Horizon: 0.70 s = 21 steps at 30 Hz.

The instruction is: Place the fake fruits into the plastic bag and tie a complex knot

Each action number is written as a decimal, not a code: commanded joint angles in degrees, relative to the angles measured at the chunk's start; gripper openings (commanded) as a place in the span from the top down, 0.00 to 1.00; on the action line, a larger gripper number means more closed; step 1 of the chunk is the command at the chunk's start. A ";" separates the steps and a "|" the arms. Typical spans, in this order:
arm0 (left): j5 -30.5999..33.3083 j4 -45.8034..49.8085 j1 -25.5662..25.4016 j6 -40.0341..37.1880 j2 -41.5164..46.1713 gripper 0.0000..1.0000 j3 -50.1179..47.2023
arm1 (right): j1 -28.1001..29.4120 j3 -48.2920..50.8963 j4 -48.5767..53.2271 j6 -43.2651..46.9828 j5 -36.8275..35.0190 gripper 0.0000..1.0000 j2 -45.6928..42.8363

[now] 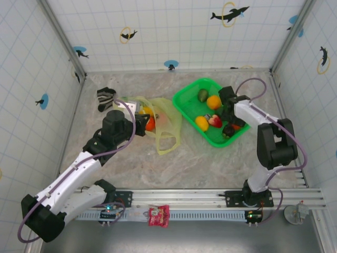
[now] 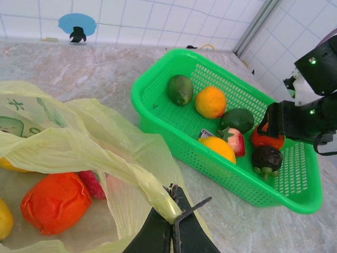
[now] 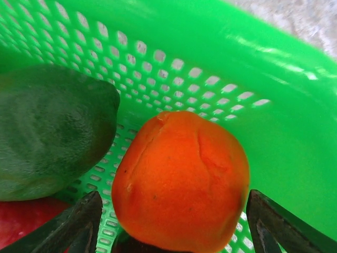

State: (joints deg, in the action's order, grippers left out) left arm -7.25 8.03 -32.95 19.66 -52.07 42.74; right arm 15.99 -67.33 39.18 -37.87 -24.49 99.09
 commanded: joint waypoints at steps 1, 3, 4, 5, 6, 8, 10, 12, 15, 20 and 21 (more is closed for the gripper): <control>-0.16 -1.35 -0.19 -0.33 0.70 1.00 -0.79 | -1.95 2.84 -4.03 1.66 6.61 0.26 1.07; -0.19 -1.35 -0.26 -0.41 0.59 1.00 -0.60 | -1.98 5.05 -8.38 3.20 9.10 0.27 0.52; -0.18 -1.36 -0.25 -0.41 0.53 1.00 -0.56 | -2.00 5.60 -9.72 3.53 9.91 0.27 0.41; -0.22 -1.37 -0.20 -0.41 0.48 1.00 -0.49 | -2.07 5.65 -10.30 3.78 10.12 0.27 0.55; -0.16 -1.36 -0.25 -0.35 0.49 1.00 -0.43 | -2.15 5.27 -10.60 4.29 9.72 0.27 0.94; -0.34 -1.35 -0.26 -0.18 0.41 1.00 -0.29 | -2.04 4.52 -11.17 6.05 8.39 0.27 1.77; -0.43 -1.35 -0.21 -0.06 0.40 1.00 -0.40 | -1.99 3.85 -11.54 7.59 6.46 0.28 2.25; -0.48 -1.23 -0.25 0.02 0.46 1.00 -0.37 | -1.96 3.43 -11.62 8.73 5.86 0.32 1.98; -0.31 -0.94 -0.19 0.11 0.84 1.00 -0.35 | -1.28 4.38 -13.20 9.73 6.38 0.40 -0.40; 0.29 -0.48 -0.20 0.11 1.11 1.00 -0.12 | 1.02 4.27 -13.09 12.85 5.59 0.44 -5.64; 0.24 -0.44 -0.20 0.12 1.01 1.00 -0.07 | 1.83 4.14 -12.97 14.09 5.42 0.44 -7.01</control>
State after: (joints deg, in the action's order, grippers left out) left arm -7.22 8.05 -32.95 19.68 -51.88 42.72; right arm 15.99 -63.22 27.70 -27.27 -18.11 97.45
